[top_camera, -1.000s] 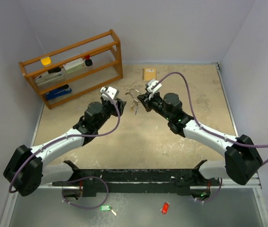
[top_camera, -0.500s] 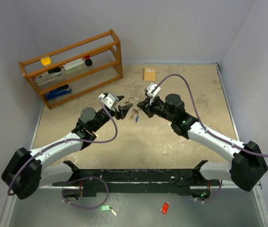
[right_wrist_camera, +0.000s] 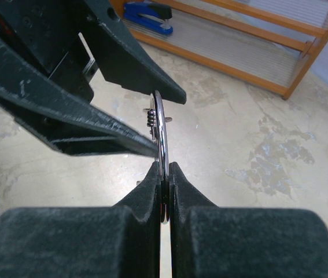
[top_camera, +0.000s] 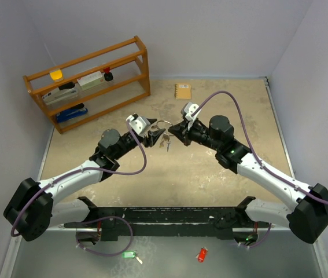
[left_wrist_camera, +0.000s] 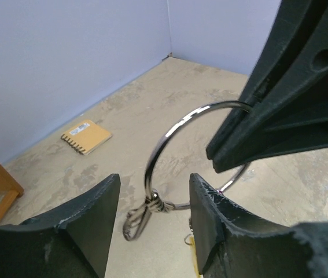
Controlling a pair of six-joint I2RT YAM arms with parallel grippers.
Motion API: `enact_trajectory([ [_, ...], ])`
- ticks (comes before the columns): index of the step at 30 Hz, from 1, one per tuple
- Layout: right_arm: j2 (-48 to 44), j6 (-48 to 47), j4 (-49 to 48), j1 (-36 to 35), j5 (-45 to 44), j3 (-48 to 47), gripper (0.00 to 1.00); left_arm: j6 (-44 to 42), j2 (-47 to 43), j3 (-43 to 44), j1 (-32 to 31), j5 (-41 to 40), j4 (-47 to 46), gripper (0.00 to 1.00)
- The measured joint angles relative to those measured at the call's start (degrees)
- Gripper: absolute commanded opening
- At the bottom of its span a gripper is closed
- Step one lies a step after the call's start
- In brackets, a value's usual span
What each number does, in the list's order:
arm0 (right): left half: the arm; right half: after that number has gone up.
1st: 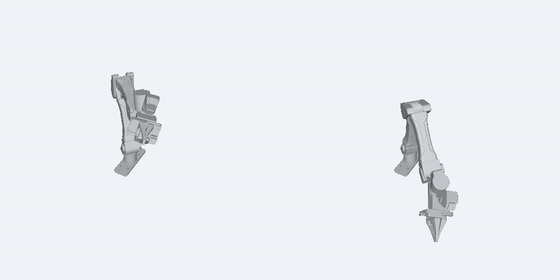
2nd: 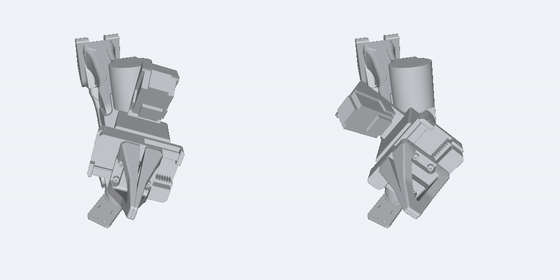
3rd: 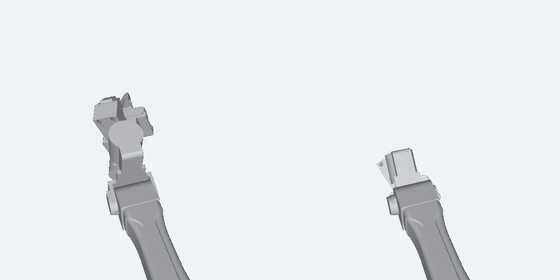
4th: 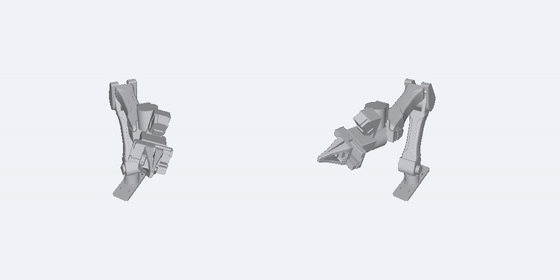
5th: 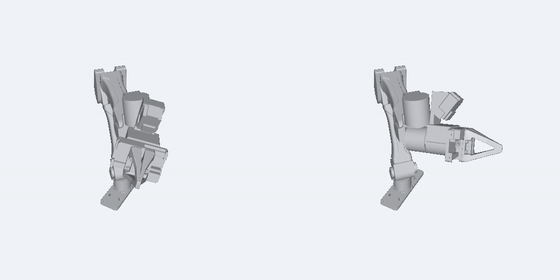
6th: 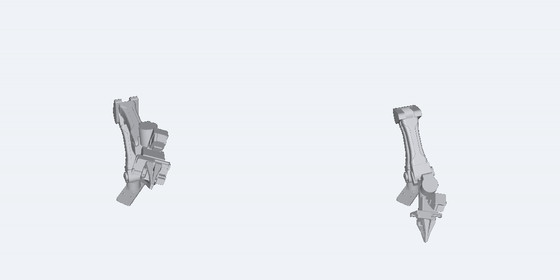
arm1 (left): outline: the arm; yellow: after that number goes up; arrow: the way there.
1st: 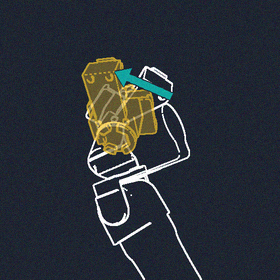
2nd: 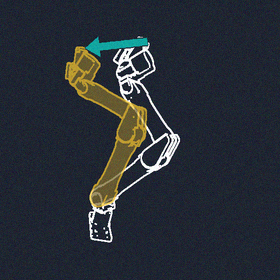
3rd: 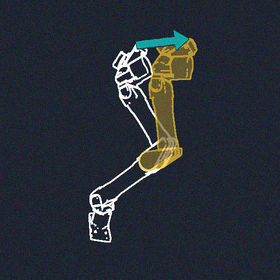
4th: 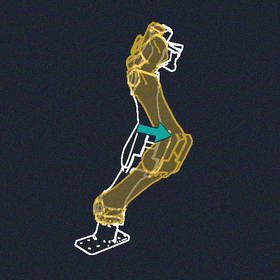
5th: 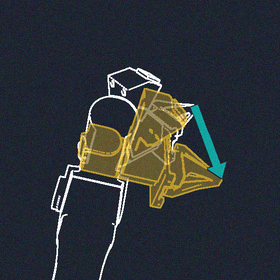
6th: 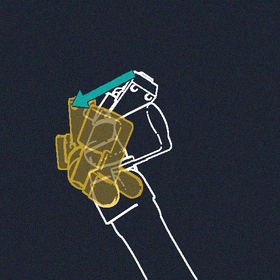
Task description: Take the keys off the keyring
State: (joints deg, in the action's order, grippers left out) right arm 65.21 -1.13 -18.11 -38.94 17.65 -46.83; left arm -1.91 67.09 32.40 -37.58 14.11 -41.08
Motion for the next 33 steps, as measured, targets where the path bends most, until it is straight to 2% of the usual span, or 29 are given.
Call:
enact_trajectory([
  [10,-0.11,0.09,1.51,-0.02,2.89,-0.11,0.00,-0.02,0.33,0.00,0.00,-3.23,-4.39,0.34],
  [11,-0.11,0.09,1.49,-0.02,2.91,-0.17,0.00,0.31,0.74,0.00,0.00,-3.02,-5.16,0.30],
  [12,-0.11,0.11,1.49,-0.02,2.93,-0.24,0.00,0.72,1.29,0.00,0.00,-2.69,-5.79,0.20],
  [13,-0.11,0.11,1.55,-0.02,2.93,-0.28,0.00,1.01,1.90,0.09,0.00,-2.29,-6.25,0.03],
  [14,-0.11,0.13,1.53,-0.02,2.93,-0.28,0.00,1.55,2.62,0.28,0.00,-1.66,-6.49,0.00],
  [22,-0.11,0.31,1.55,0.11,2.51,-0.37,0.00,4.35,5.81,0.61,0.13,1.33,-10.01,0.00],
  [23,-0.13,0.31,1.51,0.11,2.38,-0.42,0.04,4.48,5.81,0.61,0.17,1.42,-10.19,0.00],
  [25,-0.13,0.28,1.46,0.11,2.08,-0.52,0.26,4.87,5.77,0.63,0.28,1.49,-10.25,0.00],
  [27,-0.13,0.42,1.27,0.04,1.27,-0.52,0.36,5.66,5.51,1.03,0.31,1.44,-9.40,0.00],
  [29,-0.13,0.22,1.05,0.00,0.42,-0.52,0.60,6.03,4.57,1.95,0.26,0.92,-7.50,0.00],
  [31,-0.13,-0.15,0.57,-0.04,-1.14,-0.52,0.66,6.36,2.67,2.64,0.26,0.02,-5.90,0.00],
  [32,-0.13,-0.59,0.13,-0.07,-2.03,-0.50,0.77,6.38,1.51,3.02,0.26,-0.55,-5.07,0.00],
  [33,-0.13,-0.63,-0.24,-0.07,-2.67,-0.48,0.98,6.38,0.31,3.52,0.26,-1.25,-4.09,0.00],
])
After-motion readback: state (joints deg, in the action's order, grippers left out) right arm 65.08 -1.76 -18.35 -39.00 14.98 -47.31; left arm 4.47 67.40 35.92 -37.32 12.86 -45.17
